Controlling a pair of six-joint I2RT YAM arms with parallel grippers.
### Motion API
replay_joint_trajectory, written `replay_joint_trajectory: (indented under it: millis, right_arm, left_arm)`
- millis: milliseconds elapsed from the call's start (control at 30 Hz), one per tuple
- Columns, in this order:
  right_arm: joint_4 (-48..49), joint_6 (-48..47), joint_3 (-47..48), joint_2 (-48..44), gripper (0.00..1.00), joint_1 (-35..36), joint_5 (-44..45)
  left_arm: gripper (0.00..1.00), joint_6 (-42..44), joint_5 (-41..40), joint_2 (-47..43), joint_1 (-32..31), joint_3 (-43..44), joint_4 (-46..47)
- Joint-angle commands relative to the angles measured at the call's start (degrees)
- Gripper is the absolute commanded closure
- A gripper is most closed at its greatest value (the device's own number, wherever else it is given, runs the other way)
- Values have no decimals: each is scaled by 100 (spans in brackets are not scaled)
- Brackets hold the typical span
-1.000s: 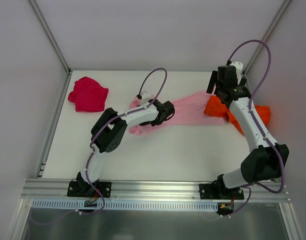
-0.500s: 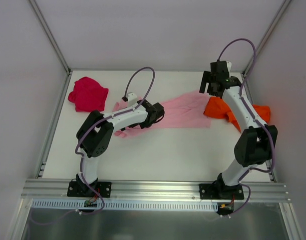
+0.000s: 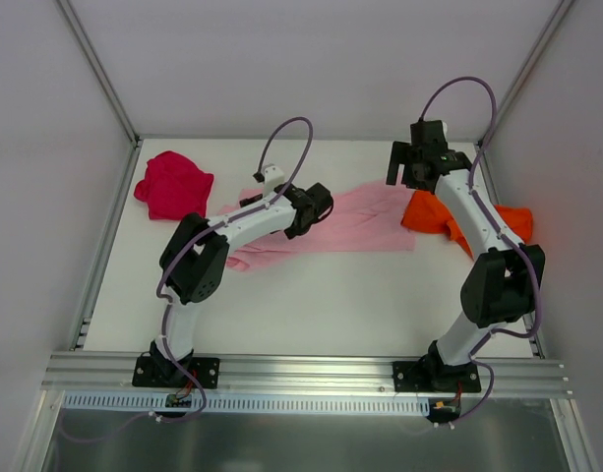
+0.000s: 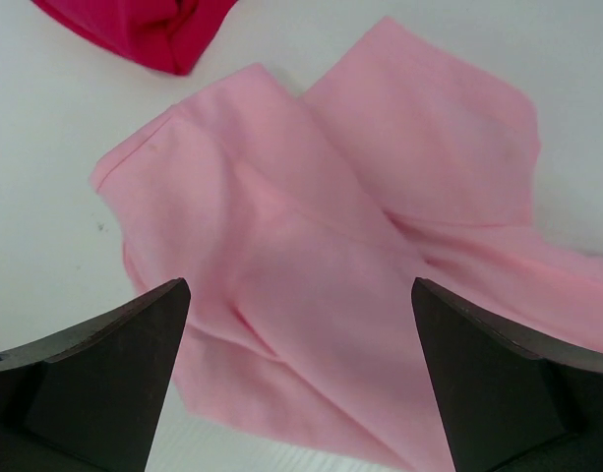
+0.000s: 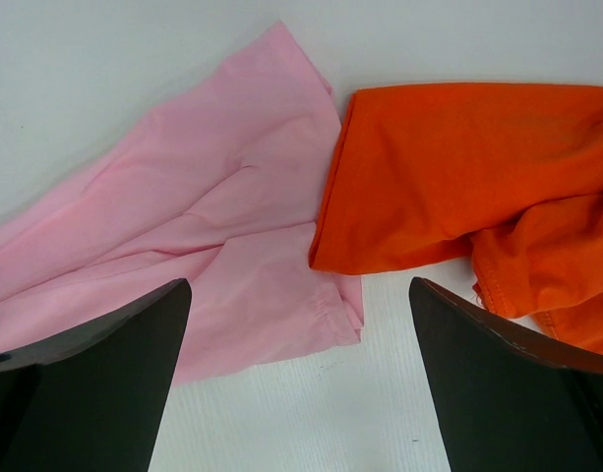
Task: Fold and stack the t-shirts
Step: Move the tshirt to the center of the board
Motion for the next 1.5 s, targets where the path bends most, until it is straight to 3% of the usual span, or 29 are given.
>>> replay_joint_trajectory:
  millis: [0,33,133,400,700,867,1233,1467]
  right_arm:
    - [121,-173,99,-58,0,99,-122]
    - [139,-182,90,-58,0,108,-122]
    - [192,-156,81,-32,0,126,-174]
    - [183,-252,63,-67,0,179,-113]
    - [218,-392,2,-119,0,310,-87]
    - [236,-463,28,-32,0,346,-16]
    - [227,-524,107,223,0,460,62]
    - [166,-560,221,329,0,478,133]
  left_arm:
    - [1,601,149,206,328,203,177]
    - [1,855,420,119,398,63,867]
    - [1,1647,957,100,504,-211,1767]
    - [1,2203,1969,101,891,-360,2719]
    - [1,2070,1521,601,1128,659,2068]
    - [1,2510,1679,636,1243,860,2473]
    - [1,2932,2057,1558,1585,2151,2280]
    - [1,2950,2690,1761,1744,2171,2473]
